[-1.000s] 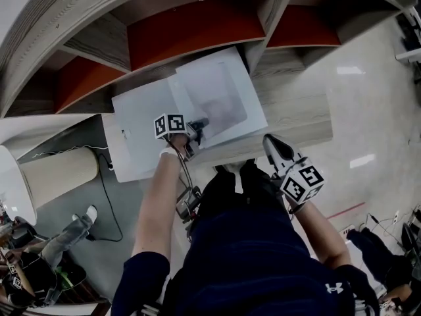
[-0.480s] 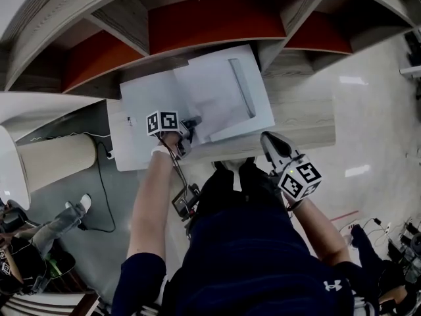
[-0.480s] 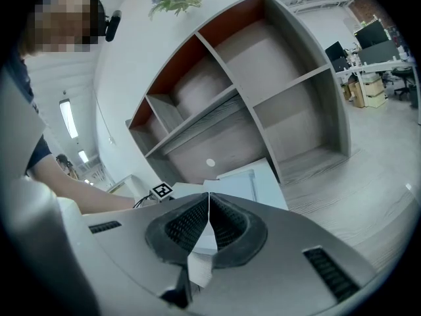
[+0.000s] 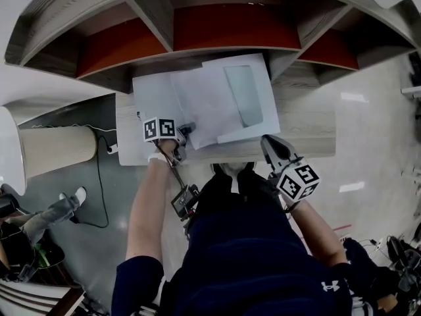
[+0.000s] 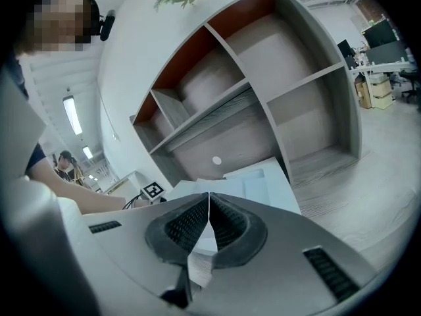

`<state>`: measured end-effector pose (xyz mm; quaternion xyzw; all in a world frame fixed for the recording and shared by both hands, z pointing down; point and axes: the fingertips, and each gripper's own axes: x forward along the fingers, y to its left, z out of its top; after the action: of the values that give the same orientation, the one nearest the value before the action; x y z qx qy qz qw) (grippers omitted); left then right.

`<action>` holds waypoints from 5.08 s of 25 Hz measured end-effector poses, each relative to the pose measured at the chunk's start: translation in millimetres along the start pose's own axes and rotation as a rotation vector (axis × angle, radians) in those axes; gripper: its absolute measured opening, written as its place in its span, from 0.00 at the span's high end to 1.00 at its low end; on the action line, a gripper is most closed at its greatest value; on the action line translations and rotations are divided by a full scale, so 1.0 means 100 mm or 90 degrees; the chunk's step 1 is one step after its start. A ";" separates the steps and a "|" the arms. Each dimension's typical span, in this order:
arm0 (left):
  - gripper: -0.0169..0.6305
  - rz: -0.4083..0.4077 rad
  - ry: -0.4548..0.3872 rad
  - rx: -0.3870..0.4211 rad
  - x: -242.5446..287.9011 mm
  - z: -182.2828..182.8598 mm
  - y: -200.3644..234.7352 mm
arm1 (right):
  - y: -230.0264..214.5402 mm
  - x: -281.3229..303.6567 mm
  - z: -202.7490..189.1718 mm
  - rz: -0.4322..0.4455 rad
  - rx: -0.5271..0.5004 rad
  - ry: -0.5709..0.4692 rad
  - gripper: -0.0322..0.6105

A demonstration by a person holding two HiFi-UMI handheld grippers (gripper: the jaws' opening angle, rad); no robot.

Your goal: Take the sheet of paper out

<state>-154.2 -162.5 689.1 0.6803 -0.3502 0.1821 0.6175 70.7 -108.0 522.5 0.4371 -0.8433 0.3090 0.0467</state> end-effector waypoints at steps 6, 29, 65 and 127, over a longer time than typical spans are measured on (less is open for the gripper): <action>0.94 0.006 -0.024 -0.006 -0.21 -0.04 0.06 | 0.04 0.03 0.00 0.005 -0.004 0.006 0.93; 0.94 0.013 -0.149 -0.026 -1.07 -0.04 0.10 | 0.21 0.16 0.01 0.033 -0.018 0.032 0.93; 0.95 -0.137 -0.319 -0.007 -1.54 -0.14 -1.39 | 0.49 -0.37 0.53 0.010 -0.059 -0.040 0.93; 0.95 -0.210 -0.292 0.165 -1.52 -0.37 -2.09 | 0.82 -0.57 1.15 0.045 -0.131 -0.141 0.93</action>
<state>-105.2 -90.5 443.5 0.8245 -0.3388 -0.0355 0.4518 64.5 -97.5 370.7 0.4313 -0.8855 0.1724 -0.0133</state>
